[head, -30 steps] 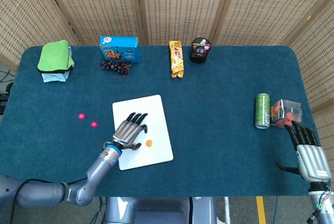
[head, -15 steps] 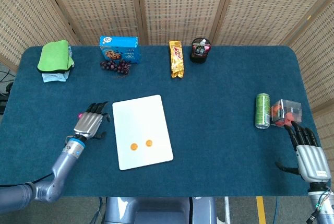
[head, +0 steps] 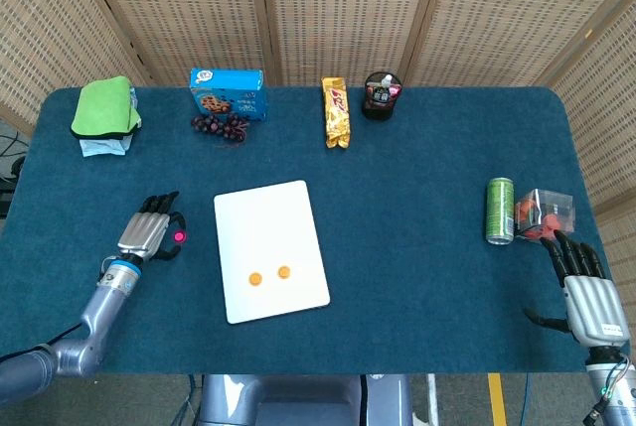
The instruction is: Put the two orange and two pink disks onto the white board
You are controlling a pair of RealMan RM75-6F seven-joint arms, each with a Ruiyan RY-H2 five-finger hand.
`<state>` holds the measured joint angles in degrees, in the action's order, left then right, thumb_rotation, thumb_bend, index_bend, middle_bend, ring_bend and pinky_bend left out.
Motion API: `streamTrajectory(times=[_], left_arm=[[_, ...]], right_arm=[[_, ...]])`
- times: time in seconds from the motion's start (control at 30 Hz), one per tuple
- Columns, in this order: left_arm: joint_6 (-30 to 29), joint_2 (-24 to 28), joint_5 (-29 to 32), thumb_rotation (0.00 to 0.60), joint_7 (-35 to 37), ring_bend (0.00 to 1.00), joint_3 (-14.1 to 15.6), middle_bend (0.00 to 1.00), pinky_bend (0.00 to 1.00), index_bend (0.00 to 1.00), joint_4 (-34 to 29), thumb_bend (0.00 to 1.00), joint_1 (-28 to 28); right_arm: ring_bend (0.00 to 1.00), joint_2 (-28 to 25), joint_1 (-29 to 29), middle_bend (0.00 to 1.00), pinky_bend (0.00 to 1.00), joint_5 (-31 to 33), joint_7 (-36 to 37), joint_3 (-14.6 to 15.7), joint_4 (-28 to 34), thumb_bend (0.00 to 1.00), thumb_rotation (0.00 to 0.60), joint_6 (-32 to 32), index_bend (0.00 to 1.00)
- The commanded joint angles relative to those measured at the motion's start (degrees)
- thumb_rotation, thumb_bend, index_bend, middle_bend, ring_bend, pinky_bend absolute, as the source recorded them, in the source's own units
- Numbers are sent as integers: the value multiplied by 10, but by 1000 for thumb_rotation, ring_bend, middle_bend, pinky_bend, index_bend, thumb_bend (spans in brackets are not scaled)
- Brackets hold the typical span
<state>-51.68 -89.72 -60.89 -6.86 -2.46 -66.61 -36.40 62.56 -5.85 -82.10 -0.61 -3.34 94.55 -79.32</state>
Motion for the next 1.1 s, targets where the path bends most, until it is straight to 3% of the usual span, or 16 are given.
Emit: streamTrajectory(times=[0.03, 0.33, 0.5, 0.7, 0.97, 1.1], left_arm=[[8, -14, -6, 600, 7, 0, -7, 0, 0, 409, 20, 330, 2], [19, -16, -7, 600, 5, 0, -18, 0, 0, 429, 29, 330, 10], [20, -16, -9, 600, -2, 0, -22, 0, 0, 557, 29, 336, 12], [20, -12, -11, 600, -3, 0, -31, 0, 0, 573, 19, 339, 13], [13, 14, -9, 600, -33, 0, -58, 0, 0, 572, -54, 336, -5], [21, 12, 23, 600, -81, 0, -76, 0, 0, 573, -99, 333, -29]], right_arm=[[0, 0, 0, 0, 0, 0, 0, 0, 0, 28, 600, 0, 0], [0, 0, 0, 0, 0, 0, 1, 0, 1, 28, 600, 0, 0], [0, 0, 0, 0, 0, 0, 1, 0, 1, 28, 600, -1, 0], [0, 0, 0, 0, 0, 1, 1, 0, 1, 28, 600, 0, 0], [0, -1, 0, 0, 0, 1, 2, 0, 1, 28, 600, 2, 0], [0, -1, 0, 0, 0, 1, 2, 0, 1, 28, 600, 2, 0]])
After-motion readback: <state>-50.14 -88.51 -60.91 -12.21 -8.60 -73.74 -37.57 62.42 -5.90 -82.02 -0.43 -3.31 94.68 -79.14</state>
